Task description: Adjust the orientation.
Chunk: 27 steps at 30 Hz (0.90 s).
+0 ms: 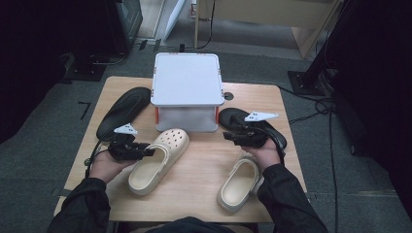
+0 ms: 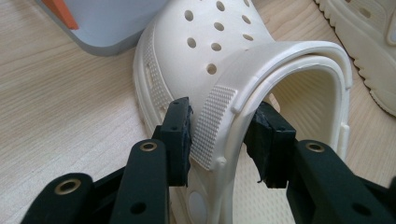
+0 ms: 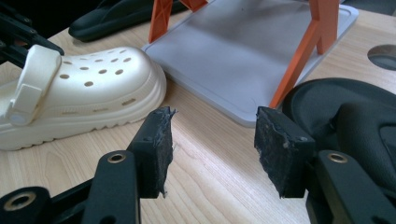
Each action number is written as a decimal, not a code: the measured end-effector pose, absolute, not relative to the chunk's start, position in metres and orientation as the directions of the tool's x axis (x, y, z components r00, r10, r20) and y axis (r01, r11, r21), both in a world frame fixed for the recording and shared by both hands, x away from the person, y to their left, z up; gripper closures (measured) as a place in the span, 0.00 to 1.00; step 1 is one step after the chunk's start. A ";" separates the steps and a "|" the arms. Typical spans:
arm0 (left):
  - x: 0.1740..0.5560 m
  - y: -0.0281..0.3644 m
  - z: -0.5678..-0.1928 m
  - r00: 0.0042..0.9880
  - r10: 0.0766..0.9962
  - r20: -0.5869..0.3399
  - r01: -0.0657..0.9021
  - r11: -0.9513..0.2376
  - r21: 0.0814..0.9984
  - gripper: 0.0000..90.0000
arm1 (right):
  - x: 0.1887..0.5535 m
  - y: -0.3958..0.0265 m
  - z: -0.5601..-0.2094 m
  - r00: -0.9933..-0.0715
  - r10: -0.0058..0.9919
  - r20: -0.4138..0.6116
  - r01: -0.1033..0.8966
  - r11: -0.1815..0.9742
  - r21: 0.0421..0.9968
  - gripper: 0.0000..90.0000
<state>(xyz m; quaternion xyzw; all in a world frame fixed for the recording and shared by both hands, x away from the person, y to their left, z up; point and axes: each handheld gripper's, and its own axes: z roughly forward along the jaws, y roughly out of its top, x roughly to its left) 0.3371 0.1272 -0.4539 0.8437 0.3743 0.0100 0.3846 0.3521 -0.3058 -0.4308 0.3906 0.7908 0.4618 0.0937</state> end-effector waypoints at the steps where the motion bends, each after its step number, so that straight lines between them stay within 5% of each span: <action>1: 0.338 0.129 -0.454 0.720 0.634 -0.284 0.627 -0.418 0.657 0.66 | 0.352 -0.305 -0.431 -0.677 0.704 0.214 0.532 0.267 0.803 0.53; 8: 0.335 0.145 -0.443 0.729 0.630 -0.269 0.600 -0.397 0.694 0.46 | 0.350 -0.306 -0.430 -0.678 0.707 0.201 0.525 0.275 0.806 0.53; 17: 0.333 0.178 -0.440 0.710 0.640 -0.295 0.608 -0.346 0.714 0.60 | 0.343 -0.269 -0.398 -0.703 0.685 0.192 0.483 0.260 0.836 0.58; 22: 0.339 0.179 -0.453 0.725 0.627 -0.286 0.607 -0.385 0.695 0.57 | 0.329 -0.241 -0.382 -0.716 0.675 0.179 0.457 0.259 0.851 0.53; 27: 0.344 0.174 -0.461 0.728 0.624 -0.286 0.611 -0.401 0.683 0.56 | 0.319 -0.204 -0.387 -0.722 0.672 0.166 0.470 0.301 0.830 0.60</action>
